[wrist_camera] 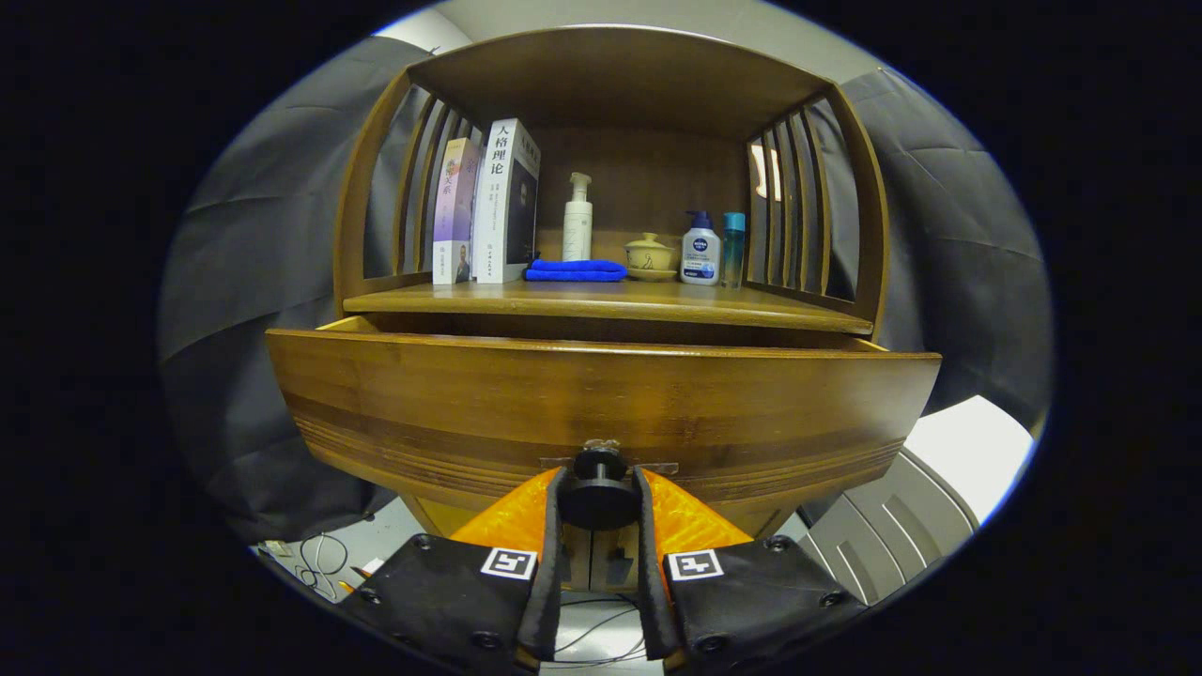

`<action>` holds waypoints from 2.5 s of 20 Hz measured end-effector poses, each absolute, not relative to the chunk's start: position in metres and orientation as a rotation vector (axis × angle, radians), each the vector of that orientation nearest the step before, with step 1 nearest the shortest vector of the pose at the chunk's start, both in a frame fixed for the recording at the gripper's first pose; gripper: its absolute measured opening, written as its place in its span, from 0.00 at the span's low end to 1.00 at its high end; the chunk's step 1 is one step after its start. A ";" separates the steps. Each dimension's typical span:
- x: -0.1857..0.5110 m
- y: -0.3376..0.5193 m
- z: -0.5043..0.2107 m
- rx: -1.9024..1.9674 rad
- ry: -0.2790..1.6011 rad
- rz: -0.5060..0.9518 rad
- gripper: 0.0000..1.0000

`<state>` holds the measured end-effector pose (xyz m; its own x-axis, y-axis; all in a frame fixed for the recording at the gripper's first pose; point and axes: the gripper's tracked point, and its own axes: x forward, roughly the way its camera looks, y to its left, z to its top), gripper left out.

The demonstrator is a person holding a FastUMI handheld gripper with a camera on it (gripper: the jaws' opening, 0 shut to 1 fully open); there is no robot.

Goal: Pull open the drawer, take out the items inside it, and place them on the countertop above the cabinet.

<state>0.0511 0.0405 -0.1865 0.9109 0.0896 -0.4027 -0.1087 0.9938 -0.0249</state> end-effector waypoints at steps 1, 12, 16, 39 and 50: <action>0.046 0.040 -0.186 -0.052 0.413 0.103 0.37; -0.005 0.034 -0.187 -0.058 0.432 0.095 0.37; -0.020 0.036 -0.186 -0.051 0.431 0.097 0.37; 0.010 0.029 -0.071 -0.041 0.262 0.034 0.99; 0.076 0.013 -0.106 -0.086 0.516 -0.043 0.99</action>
